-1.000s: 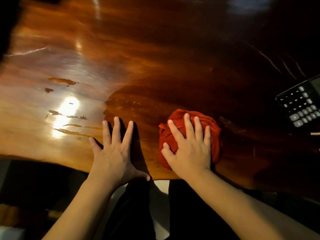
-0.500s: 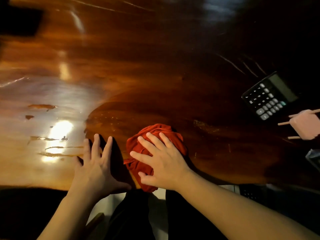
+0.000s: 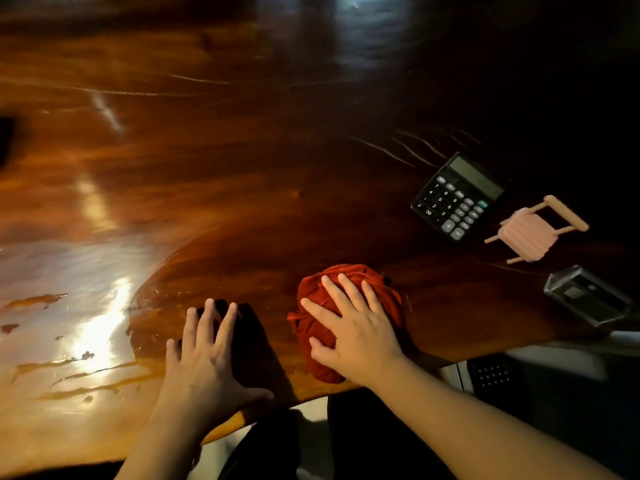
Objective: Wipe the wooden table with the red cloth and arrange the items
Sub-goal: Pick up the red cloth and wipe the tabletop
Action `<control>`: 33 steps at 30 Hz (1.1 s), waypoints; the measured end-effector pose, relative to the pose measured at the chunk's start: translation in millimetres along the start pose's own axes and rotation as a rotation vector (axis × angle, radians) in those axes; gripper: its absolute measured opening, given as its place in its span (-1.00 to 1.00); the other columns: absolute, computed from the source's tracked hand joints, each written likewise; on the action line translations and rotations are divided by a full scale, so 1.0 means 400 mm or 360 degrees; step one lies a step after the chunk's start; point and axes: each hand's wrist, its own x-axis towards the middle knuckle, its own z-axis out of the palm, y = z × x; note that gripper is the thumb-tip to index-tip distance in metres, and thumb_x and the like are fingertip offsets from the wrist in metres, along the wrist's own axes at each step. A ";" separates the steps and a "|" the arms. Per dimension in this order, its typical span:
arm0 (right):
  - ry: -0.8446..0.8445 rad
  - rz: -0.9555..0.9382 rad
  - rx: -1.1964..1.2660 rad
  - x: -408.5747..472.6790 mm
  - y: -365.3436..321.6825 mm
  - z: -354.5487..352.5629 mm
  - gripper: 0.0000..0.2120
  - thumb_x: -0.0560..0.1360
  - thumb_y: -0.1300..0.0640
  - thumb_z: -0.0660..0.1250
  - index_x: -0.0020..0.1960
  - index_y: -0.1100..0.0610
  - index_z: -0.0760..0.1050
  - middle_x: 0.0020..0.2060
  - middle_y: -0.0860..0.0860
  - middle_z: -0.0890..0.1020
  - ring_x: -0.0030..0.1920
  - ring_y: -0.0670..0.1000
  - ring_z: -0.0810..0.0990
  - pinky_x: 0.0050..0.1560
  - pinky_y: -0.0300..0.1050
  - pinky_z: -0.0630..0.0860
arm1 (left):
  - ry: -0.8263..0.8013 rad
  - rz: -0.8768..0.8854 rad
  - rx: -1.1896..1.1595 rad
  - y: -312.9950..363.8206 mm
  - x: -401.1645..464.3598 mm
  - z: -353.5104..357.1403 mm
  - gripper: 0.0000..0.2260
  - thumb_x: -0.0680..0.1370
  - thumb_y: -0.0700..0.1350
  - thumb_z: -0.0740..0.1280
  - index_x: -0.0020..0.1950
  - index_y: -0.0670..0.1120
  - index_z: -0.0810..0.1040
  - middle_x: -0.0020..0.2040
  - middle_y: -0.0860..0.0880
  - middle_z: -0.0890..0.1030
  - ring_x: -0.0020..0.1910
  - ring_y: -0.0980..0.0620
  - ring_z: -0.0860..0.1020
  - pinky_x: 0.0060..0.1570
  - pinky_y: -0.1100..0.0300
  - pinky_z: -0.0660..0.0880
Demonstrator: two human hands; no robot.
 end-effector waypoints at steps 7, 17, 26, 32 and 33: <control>-0.0090 0.0170 0.0043 0.011 -0.041 -0.009 -0.34 0.51 -0.30 0.05 0.60 -0.27 0.03 0.66 0.01 -0.04 0.63 0.12 -0.17 0.54 0.23 -0.30 | 0.0004 0.0218 -0.0099 0.036 0.004 0.002 0.15 0.32 0.41 0.42 0.58 0.11 -0.33 0.62 -0.03 -0.27 0.57 -0.14 -0.28 0.51 -0.13 -0.03; -0.0163 0.0346 0.0649 -0.079 -0.001 -0.154 -0.37 0.57 -0.21 0.25 0.59 -0.19 0.16 0.63 -0.04 0.14 0.62 0.03 0.02 0.54 0.14 0.19 | 0.0094 0.0515 -0.0282 0.054 -0.002 -0.094 -0.13 0.46 0.20 0.44 0.61 0.05 0.04 0.60 -0.03 0.13 0.56 -0.08 0.13 0.48 0.04 0.22; 0.0204 0.0700 0.0683 -0.192 0.170 -0.314 -0.32 0.51 -0.23 0.34 0.55 -0.26 0.15 0.56 -0.13 0.23 0.55 -0.06 0.16 0.35 -0.05 0.34 | 0.0323 0.0553 -0.0359 0.225 0.015 -0.235 -0.09 0.39 0.41 0.34 0.60 0.08 0.06 0.55 -0.02 0.28 0.49 -0.06 0.29 0.38 0.01 0.37; 0.0489 0.0887 0.0558 -0.210 0.346 -0.374 -0.29 0.48 -0.21 0.41 0.54 -0.16 0.19 0.52 -0.05 0.29 0.57 0.06 0.17 0.33 0.02 0.45 | 0.0509 0.0580 -0.0355 0.437 0.080 -0.299 -0.11 0.39 0.43 0.33 0.57 0.02 0.16 0.50 -0.09 0.36 0.44 -0.12 0.35 0.34 -0.05 0.41; 0.0504 0.0913 0.0522 -0.209 0.371 -0.379 -0.27 0.47 -0.22 0.41 0.54 -0.16 0.18 0.53 -0.04 0.28 0.58 0.09 0.15 0.35 0.06 0.46 | 0.0528 0.0587 -0.0359 0.470 0.093 -0.306 -0.10 0.38 0.43 0.33 0.57 0.00 0.16 0.49 -0.10 0.37 0.44 -0.12 0.35 0.35 -0.05 0.40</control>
